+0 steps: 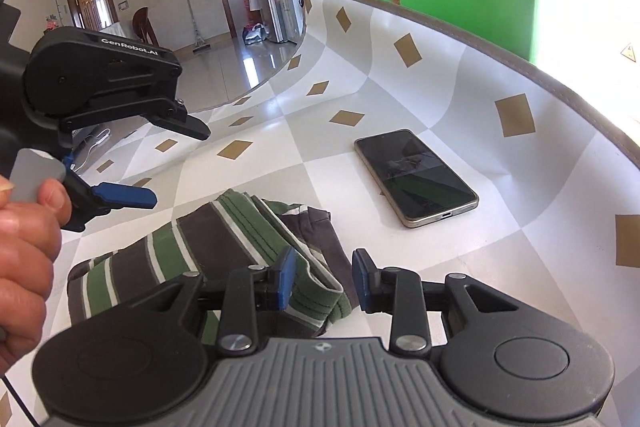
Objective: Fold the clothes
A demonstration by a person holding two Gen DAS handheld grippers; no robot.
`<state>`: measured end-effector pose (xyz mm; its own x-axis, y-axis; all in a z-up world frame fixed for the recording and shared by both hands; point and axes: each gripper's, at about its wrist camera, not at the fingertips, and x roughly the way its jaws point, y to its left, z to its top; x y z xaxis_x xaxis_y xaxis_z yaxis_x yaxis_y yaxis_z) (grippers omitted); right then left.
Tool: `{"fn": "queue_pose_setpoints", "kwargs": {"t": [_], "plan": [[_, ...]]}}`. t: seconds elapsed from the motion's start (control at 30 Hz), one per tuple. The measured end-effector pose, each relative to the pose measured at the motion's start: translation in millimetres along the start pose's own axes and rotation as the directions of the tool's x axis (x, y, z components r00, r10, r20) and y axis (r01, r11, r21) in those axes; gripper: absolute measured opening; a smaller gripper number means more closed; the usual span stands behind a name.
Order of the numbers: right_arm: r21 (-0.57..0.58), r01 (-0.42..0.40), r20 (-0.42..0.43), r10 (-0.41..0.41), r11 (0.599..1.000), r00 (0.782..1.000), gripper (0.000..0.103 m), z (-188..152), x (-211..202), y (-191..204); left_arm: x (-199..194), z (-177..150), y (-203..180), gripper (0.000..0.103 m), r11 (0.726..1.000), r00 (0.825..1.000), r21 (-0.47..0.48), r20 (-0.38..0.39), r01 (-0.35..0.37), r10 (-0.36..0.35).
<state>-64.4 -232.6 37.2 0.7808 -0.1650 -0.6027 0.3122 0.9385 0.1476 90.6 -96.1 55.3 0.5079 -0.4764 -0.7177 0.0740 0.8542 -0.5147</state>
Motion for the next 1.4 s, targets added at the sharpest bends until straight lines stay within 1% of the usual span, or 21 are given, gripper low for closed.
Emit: {"fn": "queue_pose_setpoints", "kwargs": {"t": [0.23, 0.47, 0.53, 0.6, 0.73, 1.07, 1.27, 1.4], "plan": [[-0.070, 0.010, 0.028, -0.009, 0.998, 1.000, 0.031, 2.4, 3.3, 7.5, -14.3, -8.4, 19.8, 0.071, 0.998, 0.999, 0.019, 0.007, -0.052, 0.052], [-0.090, 0.017, 0.044, -0.013, 0.996, 0.999, 0.031, 2.0, 0.8, 10.8, -26.4, -28.9, 48.0, 0.072, 0.997, 0.997, -0.004, -0.012, -0.082, 0.082], [-0.096, 0.025, 0.029, -0.023, 0.995, 0.999, 0.031, 0.3, 3.0, 11.7, -28.4, -34.2, 52.5, 0.072, 0.996, 0.996, -0.002, -0.016, -0.091, 0.091], [-0.106, 0.049, 0.005, -0.049, 0.993, 0.999, 0.031, -2.0, 7.7, 11.6, -29.4, -38.8, 56.9, 0.073, 0.996, 0.995, -0.007, -0.024, -0.094, 0.094], [-0.088, 0.095, -0.058, -0.100, 0.992, 0.993, 0.032, -6.6, 19.5, 5.0, -28.6, -46.4, 62.3, 0.074, 0.995, 0.994, -0.011, -0.040, -0.098, 0.098], [-0.075, 0.143, -0.134, -0.152, 0.987, 0.979, 0.037, -15.5, 33.1, -0.6, -19.1, -60.7, 61.7, 0.078, 0.993, 0.991, 0.027, -0.067, -0.118, 0.120], [-0.094, 0.151, -0.136, -0.163, 0.984, 0.977, 0.040, -19.0, 34.2, 1.8, -12.3, -69.8, 62.4, 0.080, 0.989, 0.988, 0.072, -0.077, -0.130, 0.135], [-0.115, 0.155, -0.133, -0.170, 0.981, 0.976, 0.040, -20.4, 34.0, 4.4, -11.1, -72.9, 60.1, 0.084, 0.985, 0.988, 0.113, -0.075, -0.128, 0.137]]}}
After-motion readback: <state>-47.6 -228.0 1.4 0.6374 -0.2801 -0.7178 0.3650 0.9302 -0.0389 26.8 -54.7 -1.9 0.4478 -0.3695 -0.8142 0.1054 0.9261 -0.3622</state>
